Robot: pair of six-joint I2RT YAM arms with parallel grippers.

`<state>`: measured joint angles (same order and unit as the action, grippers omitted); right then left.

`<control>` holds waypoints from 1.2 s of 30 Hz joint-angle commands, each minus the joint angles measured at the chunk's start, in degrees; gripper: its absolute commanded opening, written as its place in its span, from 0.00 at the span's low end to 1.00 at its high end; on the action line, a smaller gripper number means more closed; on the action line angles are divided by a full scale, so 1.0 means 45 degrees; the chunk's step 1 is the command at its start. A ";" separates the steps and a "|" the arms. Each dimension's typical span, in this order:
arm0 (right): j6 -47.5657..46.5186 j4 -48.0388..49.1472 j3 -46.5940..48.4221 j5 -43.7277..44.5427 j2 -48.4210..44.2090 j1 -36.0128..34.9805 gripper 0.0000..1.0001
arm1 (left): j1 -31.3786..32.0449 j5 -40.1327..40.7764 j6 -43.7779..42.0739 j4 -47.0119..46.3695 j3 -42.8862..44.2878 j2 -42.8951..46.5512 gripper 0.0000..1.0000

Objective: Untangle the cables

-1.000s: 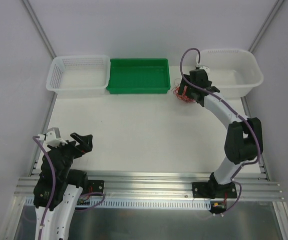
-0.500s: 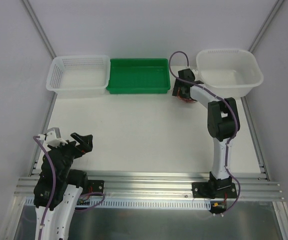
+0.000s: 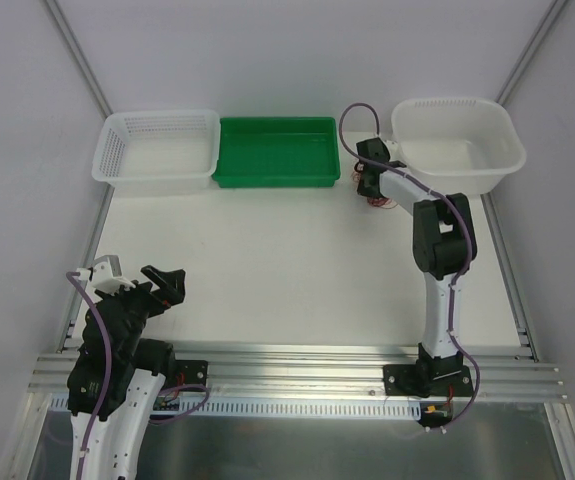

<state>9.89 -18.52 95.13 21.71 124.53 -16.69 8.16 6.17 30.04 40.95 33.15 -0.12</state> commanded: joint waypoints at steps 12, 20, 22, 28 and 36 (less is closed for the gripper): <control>-0.1317 0.1402 -0.6899 -0.2519 -0.6532 -0.2653 0.01 | -0.0076 -0.0571 -0.0211 -0.0584 -0.0100 0.0554 0.99; -0.3174 0.0737 -0.9029 -0.3554 -0.9390 -0.6250 0.01 | -0.0076 -0.1797 -0.0387 -0.0954 -0.0178 0.0242 0.99; -0.3155 0.1087 -0.9615 -0.4468 -0.9780 -0.6856 0.01 | -0.0076 -0.2210 -0.0542 -0.1091 -0.0217 0.0125 0.99; -0.3429 0.1186 -1.0377 -0.5254 -0.9939 -0.8127 0.05 | -0.0076 -0.4688 -0.1030 -0.1891 -0.0432 -0.1609 0.99; -0.3096 0.1421 -1.1140 -0.5060 -1.0992 -0.8733 0.18 | 0.0021 -0.8635 0.0080 -0.3121 -0.0686 -0.5302 0.99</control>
<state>-3.95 -13.85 45.65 -0.51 79.55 -55.33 8.19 -22.76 27.75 31.83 30.98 -19.57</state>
